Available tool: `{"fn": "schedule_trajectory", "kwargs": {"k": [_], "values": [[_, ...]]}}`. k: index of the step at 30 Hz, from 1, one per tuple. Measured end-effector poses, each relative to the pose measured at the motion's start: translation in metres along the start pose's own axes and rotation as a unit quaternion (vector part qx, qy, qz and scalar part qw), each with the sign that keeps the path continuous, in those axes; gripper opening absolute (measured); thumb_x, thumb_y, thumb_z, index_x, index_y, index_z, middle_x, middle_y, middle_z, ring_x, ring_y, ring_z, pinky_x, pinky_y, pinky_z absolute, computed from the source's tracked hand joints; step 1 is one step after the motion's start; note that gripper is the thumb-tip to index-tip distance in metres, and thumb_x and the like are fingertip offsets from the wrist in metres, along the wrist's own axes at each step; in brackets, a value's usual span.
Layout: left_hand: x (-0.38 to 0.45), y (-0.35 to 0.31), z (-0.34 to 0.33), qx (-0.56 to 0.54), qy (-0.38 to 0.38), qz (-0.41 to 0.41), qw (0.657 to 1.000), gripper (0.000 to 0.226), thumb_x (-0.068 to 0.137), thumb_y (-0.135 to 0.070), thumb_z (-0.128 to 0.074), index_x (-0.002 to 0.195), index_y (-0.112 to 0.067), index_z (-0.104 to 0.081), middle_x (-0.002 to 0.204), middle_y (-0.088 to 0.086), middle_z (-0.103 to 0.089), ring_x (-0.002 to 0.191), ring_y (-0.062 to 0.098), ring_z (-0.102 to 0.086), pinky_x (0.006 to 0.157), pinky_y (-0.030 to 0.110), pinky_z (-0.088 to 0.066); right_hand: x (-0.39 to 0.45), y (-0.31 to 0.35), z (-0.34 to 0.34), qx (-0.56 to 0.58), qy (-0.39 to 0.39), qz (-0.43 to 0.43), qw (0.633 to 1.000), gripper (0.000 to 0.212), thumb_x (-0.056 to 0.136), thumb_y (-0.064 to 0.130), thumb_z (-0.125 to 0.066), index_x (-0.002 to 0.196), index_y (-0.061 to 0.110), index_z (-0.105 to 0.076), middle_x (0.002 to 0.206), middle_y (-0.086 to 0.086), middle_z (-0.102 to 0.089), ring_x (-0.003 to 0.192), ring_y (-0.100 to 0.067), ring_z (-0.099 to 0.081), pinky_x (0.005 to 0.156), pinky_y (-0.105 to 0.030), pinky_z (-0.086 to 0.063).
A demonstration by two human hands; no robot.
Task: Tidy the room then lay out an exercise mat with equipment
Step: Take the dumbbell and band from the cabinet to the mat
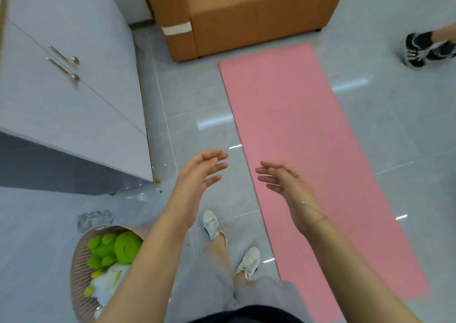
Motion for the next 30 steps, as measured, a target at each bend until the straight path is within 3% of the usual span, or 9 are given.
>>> {"fn": "schedule_trajectory", "kwargs": {"k": [6,17,30], "values": [[-0.011,-0.054,0.059,0.002,-0.036,-0.046,0.998,0.024,0.097,-0.011,-0.047,0.115,-0.011,-0.062,0.115,0.001,-0.069,0.106,0.016,-0.065,0.093,0.031,-0.048,-0.013,0.033,-0.068,-0.028,0.039,0.011,0.999,0.025,0.093,0.007,-0.047,0.096,0.017,-0.07,0.098,-0.004,-0.074,0.091,-0.019,-0.067,0.095,-0.04,-0.047],[0.03,-0.155,0.203,-0.026,-0.137,-0.115,0.983,0.023,0.097,-0.009,-0.047,0.112,-0.012,-0.065,0.109,-0.002,-0.071,0.102,0.013,-0.067,0.094,0.032,-0.05,0.044,0.124,-0.269,-0.095,0.156,0.067,0.981,0.026,0.093,0.006,-0.047,0.093,0.016,-0.071,0.098,-0.006,-0.074,0.09,-0.02,-0.067,0.092,-0.039,-0.048],[0.132,-0.271,0.309,-0.087,-0.292,-0.184,0.935,0.023,0.094,-0.004,-0.049,0.103,-0.014,-0.067,0.105,-0.001,-0.072,0.099,0.013,-0.066,0.087,0.028,-0.049,0.181,0.235,-0.429,-0.172,0.291,0.088,0.937,0.027,0.094,0.005,-0.045,0.099,0.013,-0.071,0.095,-0.004,-0.074,0.096,-0.023,-0.068,0.091,-0.035,-0.049]]}}
Point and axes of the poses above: each hand's wrist, its own x-axis towards the middle knuckle, its own z-axis out of the back of the hand, y = z × x, the point moved 2 cm from there along x, towards the middle knuckle
